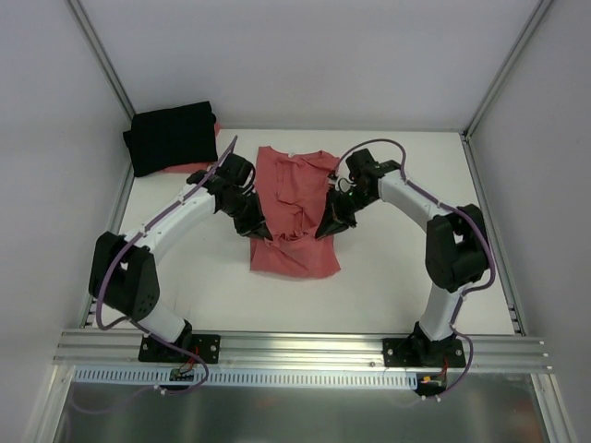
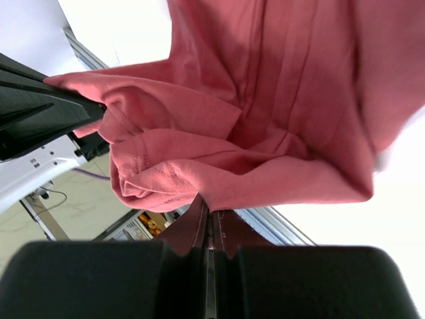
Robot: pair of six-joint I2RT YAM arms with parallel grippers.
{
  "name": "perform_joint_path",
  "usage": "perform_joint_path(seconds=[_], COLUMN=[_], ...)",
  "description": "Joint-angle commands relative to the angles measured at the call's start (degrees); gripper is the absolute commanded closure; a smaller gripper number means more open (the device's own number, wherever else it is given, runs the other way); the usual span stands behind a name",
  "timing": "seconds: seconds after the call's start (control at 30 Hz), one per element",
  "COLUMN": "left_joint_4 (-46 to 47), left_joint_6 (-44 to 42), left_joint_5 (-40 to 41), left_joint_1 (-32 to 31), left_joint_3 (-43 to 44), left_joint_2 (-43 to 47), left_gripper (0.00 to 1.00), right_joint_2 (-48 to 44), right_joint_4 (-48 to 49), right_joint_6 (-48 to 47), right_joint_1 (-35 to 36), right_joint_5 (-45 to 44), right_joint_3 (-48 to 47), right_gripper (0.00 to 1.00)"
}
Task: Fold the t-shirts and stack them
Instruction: Fold the folded rectangular tshirt in 1/3 of the way
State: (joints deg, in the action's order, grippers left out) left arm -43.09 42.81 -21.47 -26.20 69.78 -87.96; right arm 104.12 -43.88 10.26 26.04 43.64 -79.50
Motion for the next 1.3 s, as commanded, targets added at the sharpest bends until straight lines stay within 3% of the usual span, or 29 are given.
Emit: perform_joint_path(seconds=[0.0, 0.5, 0.53, 0.57, 0.6, 0.63, 0.87, 0.97, 1.07, 1.27], left_joint_4=[-2.4, -7.6, -7.7, -7.9, -8.0, -7.7, 0.3, 3.6, 3.4, 7.8], left_joint_6=[-2.9, -6.5, -6.8, -6.9, -6.9, -6.9, -5.0, -4.0, -3.2, -3.3], left_joint_5=[2.0, 0.8, 0.4, 0.5, 0.7, 1.4, 10.0, 8.9, 5.1, -0.9], left_joint_1=[2.0, 5.2, 5.3, 5.4, 5.4, 5.4, 5.6, 5.8, 5.8, 5.3], left_joint_3=[4.7, 18.5, 18.6, 18.8, 19.0, 19.0, 11.9, 8.8, 5.8, -6.7], left_joint_2=[-2.6, -16.9, -17.3, -17.5, -17.7, -17.5, -6.7, -2.7, -2.0, 5.6], left_gripper=[1.0, 1.0, 0.64, 0.41, 0.17, 0.01, 0.01, 0.01, 0.01, 0.01], right_joint_2=[2.2, 13.7, 14.1, 15.0, 15.0, 14.8, 13.9, 11.9, 8.1, -3.7], right_joint_4=[-3.5, -6.1, -6.1, -6.7, -6.7, -6.5, -10.3, -11.0, -9.5, -3.9], right_joint_6=[-3.0, -4.3, -4.3, -4.7, -4.8, -4.9, -6.4, -6.7, -6.4, -6.2], right_joint_1=[-2.3, -5.7, -5.7, -5.7, -5.6, -5.6, -6.6, -6.9, -6.4, -4.8], right_joint_5=[1.4, 2.2, 2.5, 2.2, 1.1, 0.8, -1.5, -1.8, -1.9, -5.6], right_joint_3=[-5.6, -16.6, -17.7, -18.4, -18.9, -20.0, -24.8, -23.9, -19.1, -0.7], right_gripper=[0.99, 0.99, 0.91, 0.64, 0.01, 0.01, 0.01, 0.0, 0.0, 0.01])
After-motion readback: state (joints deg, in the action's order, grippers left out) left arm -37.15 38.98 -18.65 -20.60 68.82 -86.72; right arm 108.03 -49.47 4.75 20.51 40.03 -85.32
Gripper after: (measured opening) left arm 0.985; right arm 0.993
